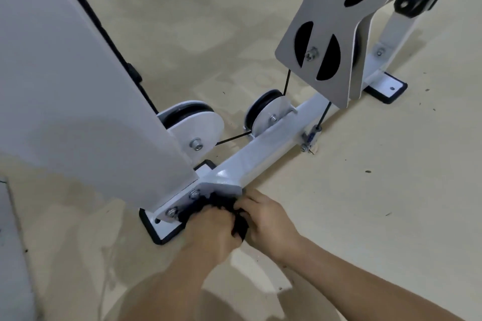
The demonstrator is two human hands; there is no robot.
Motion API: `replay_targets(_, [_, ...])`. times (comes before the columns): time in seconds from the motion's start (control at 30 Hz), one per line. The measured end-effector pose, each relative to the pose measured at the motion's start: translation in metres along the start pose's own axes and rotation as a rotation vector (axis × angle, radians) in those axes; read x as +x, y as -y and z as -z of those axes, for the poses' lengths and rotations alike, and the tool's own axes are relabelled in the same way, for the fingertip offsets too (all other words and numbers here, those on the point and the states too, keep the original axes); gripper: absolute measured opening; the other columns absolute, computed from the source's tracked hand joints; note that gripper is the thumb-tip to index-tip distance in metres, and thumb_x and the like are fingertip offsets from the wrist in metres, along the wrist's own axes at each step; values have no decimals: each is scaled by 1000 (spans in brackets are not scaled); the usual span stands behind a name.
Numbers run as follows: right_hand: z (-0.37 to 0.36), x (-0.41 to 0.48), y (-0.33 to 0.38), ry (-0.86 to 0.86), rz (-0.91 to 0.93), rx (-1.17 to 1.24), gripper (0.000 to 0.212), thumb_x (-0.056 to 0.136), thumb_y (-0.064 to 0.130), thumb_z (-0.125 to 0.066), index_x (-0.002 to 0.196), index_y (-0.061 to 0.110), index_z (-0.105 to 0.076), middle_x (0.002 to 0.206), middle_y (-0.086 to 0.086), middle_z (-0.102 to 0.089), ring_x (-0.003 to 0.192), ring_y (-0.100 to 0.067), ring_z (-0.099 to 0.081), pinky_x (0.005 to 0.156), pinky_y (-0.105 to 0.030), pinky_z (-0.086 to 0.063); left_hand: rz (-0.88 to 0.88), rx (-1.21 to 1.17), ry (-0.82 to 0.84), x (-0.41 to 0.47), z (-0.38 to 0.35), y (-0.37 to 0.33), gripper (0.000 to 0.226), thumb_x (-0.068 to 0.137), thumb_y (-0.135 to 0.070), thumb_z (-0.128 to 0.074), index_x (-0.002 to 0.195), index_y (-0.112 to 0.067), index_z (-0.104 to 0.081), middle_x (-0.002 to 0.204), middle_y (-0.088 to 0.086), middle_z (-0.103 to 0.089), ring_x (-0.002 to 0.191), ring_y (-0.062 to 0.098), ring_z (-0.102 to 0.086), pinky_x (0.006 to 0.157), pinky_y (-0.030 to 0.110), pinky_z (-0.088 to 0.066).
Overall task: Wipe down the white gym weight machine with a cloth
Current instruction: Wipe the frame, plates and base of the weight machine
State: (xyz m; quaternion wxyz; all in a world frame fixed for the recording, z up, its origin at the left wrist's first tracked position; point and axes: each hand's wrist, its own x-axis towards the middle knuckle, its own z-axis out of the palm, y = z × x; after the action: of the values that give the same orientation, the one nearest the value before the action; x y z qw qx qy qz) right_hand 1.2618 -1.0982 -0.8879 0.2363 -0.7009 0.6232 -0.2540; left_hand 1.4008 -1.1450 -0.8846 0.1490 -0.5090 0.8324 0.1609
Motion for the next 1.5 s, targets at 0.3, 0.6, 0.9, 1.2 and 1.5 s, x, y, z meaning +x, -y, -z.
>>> replay_targets(0.3, [76,-4,9,-326,-842,1260,11,96,11,-57,106,8,-59,106,-12,-70,91,-21,-70,77,-39,-60,-370,-266,-529,2,34,-32,15,72,-15,-71,75,-14,-56,79,2,-51,63,20,-55,45,27,-37])
replay_targets(0.6, [103,27,53,27,-593,644,49,89,3,-50,132,23,-40,112,-6,-57,92,-21,-59,87,-35,-54,-206,-350,-512,20,49,-30,53,89,-13,-55,139,-22,-39,123,1,-55,114,24,-52,86,39,-48])
replay_targets(0.9, [49,19,16,53,-673,919,36,92,30,-61,125,27,-48,122,2,-55,106,-16,-59,85,-39,-58,-216,-237,-439,-3,13,-18,34,92,-16,-46,122,-32,-46,88,-14,-51,89,12,-54,68,24,-34])
replay_targets(1.2, [27,20,-5,-129,-503,833,24,77,-4,-64,86,18,-70,83,2,-70,80,-15,-67,75,-27,-54,89,-412,-554,-5,29,-25,29,82,-4,-64,107,-19,-67,113,-8,-62,104,19,-53,83,28,-42])
replay_targets(1.5, [22,73,-26,130,343,-408,52,100,49,-33,149,31,-31,158,13,-23,150,-16,-2,96,-37,-35,246,-241,-407,-13,54,-27,51,88,-5,-51,138,-16,-49,143,-1,-47,131,18,-41,94,17,-33])
